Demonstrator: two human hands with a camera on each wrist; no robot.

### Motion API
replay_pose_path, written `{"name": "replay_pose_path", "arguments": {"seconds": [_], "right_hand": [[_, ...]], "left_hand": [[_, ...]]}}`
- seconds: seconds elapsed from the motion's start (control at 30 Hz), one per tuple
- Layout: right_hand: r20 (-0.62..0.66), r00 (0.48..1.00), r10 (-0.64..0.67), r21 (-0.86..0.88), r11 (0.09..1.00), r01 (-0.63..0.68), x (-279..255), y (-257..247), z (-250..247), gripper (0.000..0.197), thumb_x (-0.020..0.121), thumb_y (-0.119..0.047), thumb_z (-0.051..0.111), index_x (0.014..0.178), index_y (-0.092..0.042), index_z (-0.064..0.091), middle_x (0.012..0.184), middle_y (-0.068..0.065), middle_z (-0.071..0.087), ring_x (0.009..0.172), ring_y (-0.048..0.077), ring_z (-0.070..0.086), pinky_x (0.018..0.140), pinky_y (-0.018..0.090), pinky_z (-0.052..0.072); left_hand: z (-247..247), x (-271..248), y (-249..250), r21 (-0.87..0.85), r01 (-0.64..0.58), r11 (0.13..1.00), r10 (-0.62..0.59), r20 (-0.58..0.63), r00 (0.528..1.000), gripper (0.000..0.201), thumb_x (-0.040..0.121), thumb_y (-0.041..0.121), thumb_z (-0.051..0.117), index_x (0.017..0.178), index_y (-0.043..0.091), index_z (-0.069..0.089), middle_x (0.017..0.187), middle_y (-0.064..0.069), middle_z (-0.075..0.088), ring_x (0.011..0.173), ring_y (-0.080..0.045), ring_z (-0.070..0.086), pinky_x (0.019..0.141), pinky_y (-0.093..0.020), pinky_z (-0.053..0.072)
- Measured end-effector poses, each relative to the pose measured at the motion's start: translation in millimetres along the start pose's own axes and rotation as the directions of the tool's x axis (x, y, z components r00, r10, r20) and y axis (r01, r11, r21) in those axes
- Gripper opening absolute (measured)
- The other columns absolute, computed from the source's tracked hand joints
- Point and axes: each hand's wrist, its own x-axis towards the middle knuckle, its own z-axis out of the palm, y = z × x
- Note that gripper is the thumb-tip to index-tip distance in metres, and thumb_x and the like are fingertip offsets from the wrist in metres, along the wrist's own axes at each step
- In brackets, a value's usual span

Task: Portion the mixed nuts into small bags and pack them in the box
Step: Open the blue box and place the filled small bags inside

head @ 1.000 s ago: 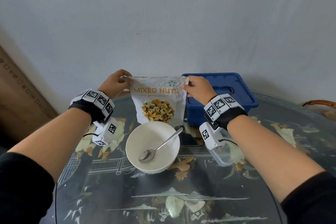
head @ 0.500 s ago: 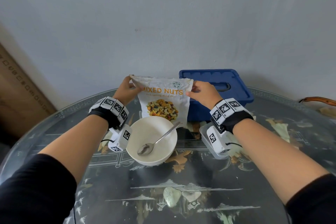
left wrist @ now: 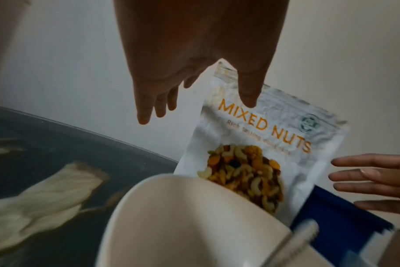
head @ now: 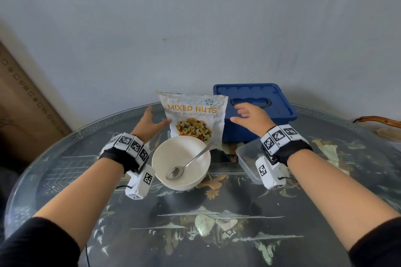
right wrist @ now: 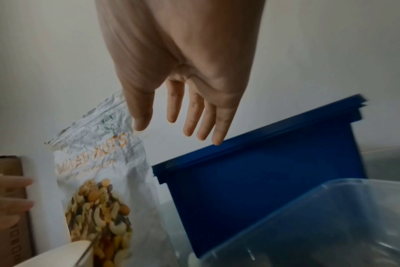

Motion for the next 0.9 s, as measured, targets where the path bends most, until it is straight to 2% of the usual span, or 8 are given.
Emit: {"name": "replay_pose_path", "arguments": {"seconds": [0.2, 0.3, 0.4, 0.47, 0.53, 0.67, 0.77, 0.9], "right_hand": [[-0.161, 0.981, 0.105, -0.087, 0.989, -0.120, -38, 65, -10, 0.065, 0.082, -0.034, 0.069, 0.137, -0.012, 0.042, 0.143, 0.010, 0.040, 0.133, 0.024, 0.035, 0.108, 0.034, 0.029], [-0.097, 0.963, 0.252, -0.093, 0.961, -0.260, -58, 97, -10, 0.096, 0.069, -0.052, 0.074, 0.146, -0.024, 0.024, 0.152, 0.011, 0.022, 0.140, 0.027, 0.020, 0.113, 0.046, 0.024], [0.025, 0.930, 0.367, -0.242, 0.905, -0.351, -76, 115, -5, 0.120, 0.055, -0.072, 0.070, 0.148, -0.036, 0.003, 0.157, 0.006, 0.005, 0.144, 0.027, 0.009, 0.114, 0.049, 0.019], [0.030, 0.918, 0.395, -0.379, 0.854, -0.355, -84, 119, 0, 0.119, 0.058, -0.074, 0.067, 0.148, -0.036, -0.001, 0.157, 0.007, -0.003, 0.145, 0.028, 0.001, 0.115, 0.050, 0.015], [0.023, 0.928, 0.371, -0.445, 0.835, -0.323, -88, 119, 4, 0.114, 0.062, -0.074, 0.064, 0.148, -0.033, 0.002, 0.158, 0.007, -0.003, 0.145, 0.027, -0.003, 0.115, 0.053, 0.013], [0.016, 0.960, 0.280, -0.553, 0.802, -0.225, -95, 114, 10, 0.096, 0.073, -0.070, 0.057, 0.148, -0.029, 0.014, 0.156, 0.005, 0.011, 0.144, 0.025, 0.005, 0.115, 0.048, 0.016], [-0.071, 0.975, 0.213, -0.520, 0.826, -0.218, -98, 106, 11, 0.082, 0.081, -0.066, 0.050, 0.147, -0.024, 0.023, 0.154, 0.006, 0.019, 0.143, 0.024, 0.013, 0.114, 0.045, 0.017], [-0.256, 0.945, 0.201, -0.426, 0.855, -0.297, -100, 115, 7, 0.083, 0.077, -0.069, 0.052, 0.144, -0.024, 0.031, 0.153, 0.010, 0.021, 0.141, 0.028, 0.016, 0.113, 0.049, 0.020]], "left_hand": [[24, -55, -35, 0.227, 0.026, 0.973, -0.049, 0.097, 0.994, 0.111, 0.069, 0.048, 0.074, 0.148, 0.011, 0.006, 0.154, -0.012, 0.012, 0.140, -0.027, 0.020, 0.113, -0.042, 0.023], [37, -79, -50, 0.210, 0.033, 0.977, -0.057, 0.107, 0.993, 0.115, 0.063, 0.041, 0.082, 0.147, 0.012, 0.009, 0.152, -0.011, 0.012, 0.139, -0.026, 0.017, 0.112, -0.044, 0.019], [43, -92, -66, 0.138, -0.007, 0.990, -0.014, 0.153, 0.988, 0.131, 0.041, 0.058, 0.081, 0.144, 0.017, 0.012, 0.147, -0.006, 0.018, 0.137, -0.023, 0.014, 0.113, -0.047, 0.016], [48, -97, -69, 0.081, -0.040, 0.996, 0.027, 0.154, 0.988, 0.132, 0.034, 0.064, 0.074, 0.143, 0.021, 0.012, 0.143, -0.003, 0.023, 0.135, -0.022, 0.017, 0.113, -0.050, 0.019], [54, -99, -69, 0.043, -0.023, 0.999, 0.017, 0.122, 0.992, 0.129, 0.041, 0.054, 0.081, 0.143, 0.020, 0.010, 0.143, -0.005, 0.023, 0.133, -0.023, 0.021, 0.112, -0.048, 0.022], [64, -100, -70, -0.017, -0.003, 1.000, 0.004, 0.060, 0.998, 0.126, 0.050, 0.039, 0.088, 0.145, 0.014, 0.009, 0.144, -0.011, 0.023, 0.131, -0.026, 0.026, 0.111, -0.047, 0.026], [69, -101, -71, -0.053, 0.001, 0.999, 0.000, 0.024, 1.000, 0.135, 0.036, 0.055, 0.082, 0.143, 0.014, 0.011, 0.142, -0.010, 0.026, 0.130, -0.024, 0.028, 0.110, -0.048, 0.029], [75, -102, -71, -0.082, -0.033, 0.996, 0.031, -0.019, 0.999, 0.119, 0.046, 0.038, 0.088, 0.139, 0.016, 0.018, 0.139, -0.010, 0.028, 0.128, -0.025, 0.030, 0.109, -0.048, 0.030]]}}
